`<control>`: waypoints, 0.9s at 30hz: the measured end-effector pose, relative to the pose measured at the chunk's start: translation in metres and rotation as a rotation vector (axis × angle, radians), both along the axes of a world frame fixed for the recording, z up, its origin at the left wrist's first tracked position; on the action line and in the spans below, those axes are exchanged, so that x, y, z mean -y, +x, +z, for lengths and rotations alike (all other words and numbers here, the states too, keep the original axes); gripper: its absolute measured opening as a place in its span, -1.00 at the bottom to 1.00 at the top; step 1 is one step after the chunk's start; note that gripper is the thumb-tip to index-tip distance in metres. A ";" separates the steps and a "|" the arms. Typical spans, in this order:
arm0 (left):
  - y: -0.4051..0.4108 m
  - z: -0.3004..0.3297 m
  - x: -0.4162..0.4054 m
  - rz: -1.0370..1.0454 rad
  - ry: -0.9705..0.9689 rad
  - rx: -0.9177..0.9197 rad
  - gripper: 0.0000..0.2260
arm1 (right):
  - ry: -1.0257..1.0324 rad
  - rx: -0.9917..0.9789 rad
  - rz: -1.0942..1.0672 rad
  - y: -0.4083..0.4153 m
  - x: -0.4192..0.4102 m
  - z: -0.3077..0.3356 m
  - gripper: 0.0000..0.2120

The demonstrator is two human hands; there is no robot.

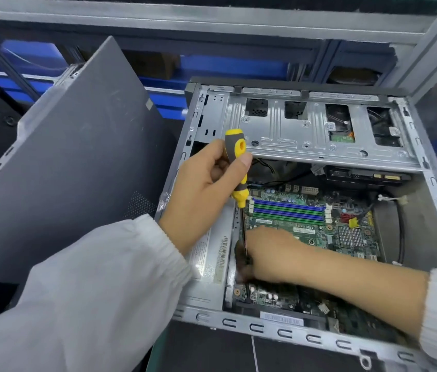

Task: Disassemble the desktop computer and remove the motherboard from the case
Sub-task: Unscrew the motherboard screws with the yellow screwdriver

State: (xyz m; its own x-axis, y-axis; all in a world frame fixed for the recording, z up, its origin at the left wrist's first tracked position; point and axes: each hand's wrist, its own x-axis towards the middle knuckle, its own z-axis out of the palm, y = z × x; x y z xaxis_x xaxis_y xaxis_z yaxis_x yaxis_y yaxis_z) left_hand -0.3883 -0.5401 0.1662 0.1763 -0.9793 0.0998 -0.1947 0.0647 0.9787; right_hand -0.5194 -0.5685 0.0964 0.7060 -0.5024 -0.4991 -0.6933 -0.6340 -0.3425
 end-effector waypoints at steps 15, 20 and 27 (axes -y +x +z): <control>0.002 0.013 -0.023 0.011 -0.037 -0.015 -0.89 | -0.042 -0.191 -0.054 0.021 -0.010 -0.009 -0.71; 0.009 0.038 -0.050 0.019 -0.089 -0.019 -0.84 | 0.201 -0.036 -0.216 0.011 -0.001 -0.001 -0.72; 0.015 0.061 -0.111 0.073 -0.045 -0.231 -0.81 | 1.366 0.534 -0.831 -0.046 0.014 0.069 -0.86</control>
State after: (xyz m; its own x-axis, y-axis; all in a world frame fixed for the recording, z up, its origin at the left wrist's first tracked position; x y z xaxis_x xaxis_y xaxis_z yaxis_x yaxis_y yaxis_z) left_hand -0.3736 -0.4295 0.2273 0.2699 -0.9585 0.0920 0.0283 0.1034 0.9942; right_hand -0.5658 -0.5821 0.1657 0.7127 -0.2316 -0.6621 -0.2965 0.7560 -0.5836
